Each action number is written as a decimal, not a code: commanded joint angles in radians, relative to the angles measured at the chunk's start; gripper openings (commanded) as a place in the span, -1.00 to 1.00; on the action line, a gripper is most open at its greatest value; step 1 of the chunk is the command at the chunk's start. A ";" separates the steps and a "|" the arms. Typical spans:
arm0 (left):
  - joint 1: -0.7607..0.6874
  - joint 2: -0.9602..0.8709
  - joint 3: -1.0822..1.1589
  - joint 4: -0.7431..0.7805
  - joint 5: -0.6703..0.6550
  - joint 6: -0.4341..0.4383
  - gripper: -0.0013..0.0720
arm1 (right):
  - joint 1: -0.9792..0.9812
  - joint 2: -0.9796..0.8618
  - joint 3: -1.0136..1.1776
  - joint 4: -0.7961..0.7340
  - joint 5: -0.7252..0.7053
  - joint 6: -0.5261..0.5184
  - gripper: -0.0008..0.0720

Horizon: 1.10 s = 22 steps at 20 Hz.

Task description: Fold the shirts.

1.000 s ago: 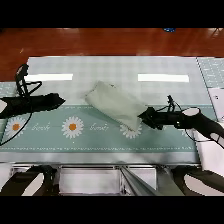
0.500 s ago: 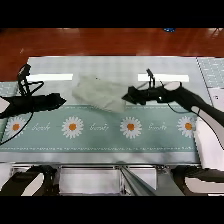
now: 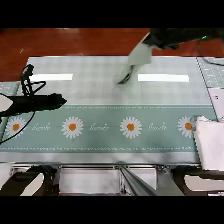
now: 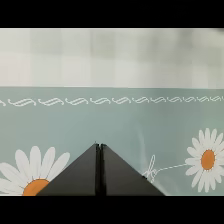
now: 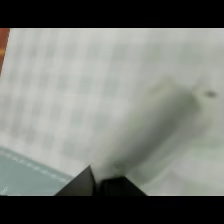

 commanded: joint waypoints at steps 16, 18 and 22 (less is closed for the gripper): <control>-0.180 -0.033 0.000 0.000 0.174 0.063 -0.92 | -0.827 0.377 0.021 -0.344 0.650 0.145 -0.92; -0.180 -0.049 -0.001 0.000 0.176 0.063 -0.92 | -0.906 0.465 -0.132 -0.362 0.650 0.100 -0.92; -0.180 -0.069 -0.001 0.000 0.177 0.063 -0.92 | -1.073 0.637 -0.493 -0.520 0.649 0.037 -0.92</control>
